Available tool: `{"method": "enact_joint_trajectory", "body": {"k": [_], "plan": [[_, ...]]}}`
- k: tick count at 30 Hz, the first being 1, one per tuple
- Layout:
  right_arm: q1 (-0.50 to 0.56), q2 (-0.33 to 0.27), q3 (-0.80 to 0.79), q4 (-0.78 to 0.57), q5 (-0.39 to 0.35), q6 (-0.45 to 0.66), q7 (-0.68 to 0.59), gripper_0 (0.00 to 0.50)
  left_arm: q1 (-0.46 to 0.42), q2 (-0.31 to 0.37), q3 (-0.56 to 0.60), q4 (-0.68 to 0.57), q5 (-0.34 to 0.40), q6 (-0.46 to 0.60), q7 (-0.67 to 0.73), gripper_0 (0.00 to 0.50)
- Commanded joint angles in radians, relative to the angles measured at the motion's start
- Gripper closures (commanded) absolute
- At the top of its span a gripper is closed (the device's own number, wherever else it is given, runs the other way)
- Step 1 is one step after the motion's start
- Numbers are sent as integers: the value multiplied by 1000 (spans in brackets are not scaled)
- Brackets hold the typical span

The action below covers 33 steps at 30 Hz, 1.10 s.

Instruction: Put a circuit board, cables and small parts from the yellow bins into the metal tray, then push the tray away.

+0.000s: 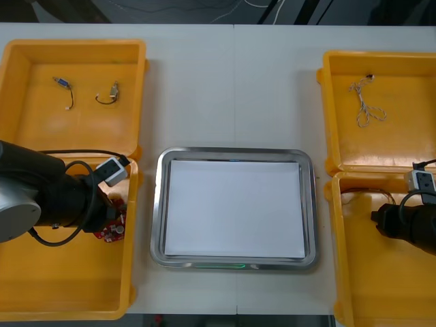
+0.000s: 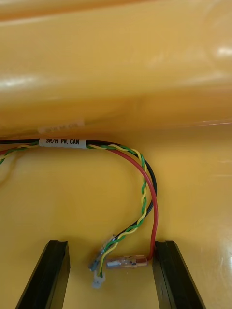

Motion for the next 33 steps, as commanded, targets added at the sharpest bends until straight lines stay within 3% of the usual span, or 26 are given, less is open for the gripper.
{"method": "enact_joint_trajectory", "body": {"k": [1, 16, 17, 19, 20, 28, 29, 30, 31, 32, 33], "plan": [[24, 9, 34, 17, 8, -7, 39, 0, -40, 42, -39, 16, -17, -26, -116, 0], [38, 9, 43, 17, 10, -21, 81, 0, -56, 41, -45, 21, -22, -33, -121, 0], [38, 9, 43, 17, 10, -21, 84, 0, -56, 41, -45, 21, -20, -33, -122, 44], [39, 9, 43, 17, 10, -22, 90, 0, -56, 41, -45, 21, -22, -33, -124, 403], [41, 9, 43, 17, 10, -24, 91, 0, -56, 41, -45, 21, -22, -33, -125, 483], [53, 9, 46, 17, 10, -55, 114, 0, -56, 41, -45, 21, -25, -36, -133, 500], [54, 9, 46, 17, 10, -55, 119, 14, -56, 41, -45, 21, -25, -36, -135, 500], [54, 9, 46, 17, 10, -56, 122, 70, -54, 41, -45, 21, -25, -38, -133, 500], [58, 9, 46, 17, 10, -59, 125, 185, -56, 41, -45, 21, -25, -38, -136, 500], [58, 9, 46, 17, 10, -59, 127, 250, -54, 41, -45, 21, -25, -38, -136, 500], [58, 9, 46, 17, 10, -59, 128, 394, -56, 42, -45, 21, -25, -39, -138, 500]]}}
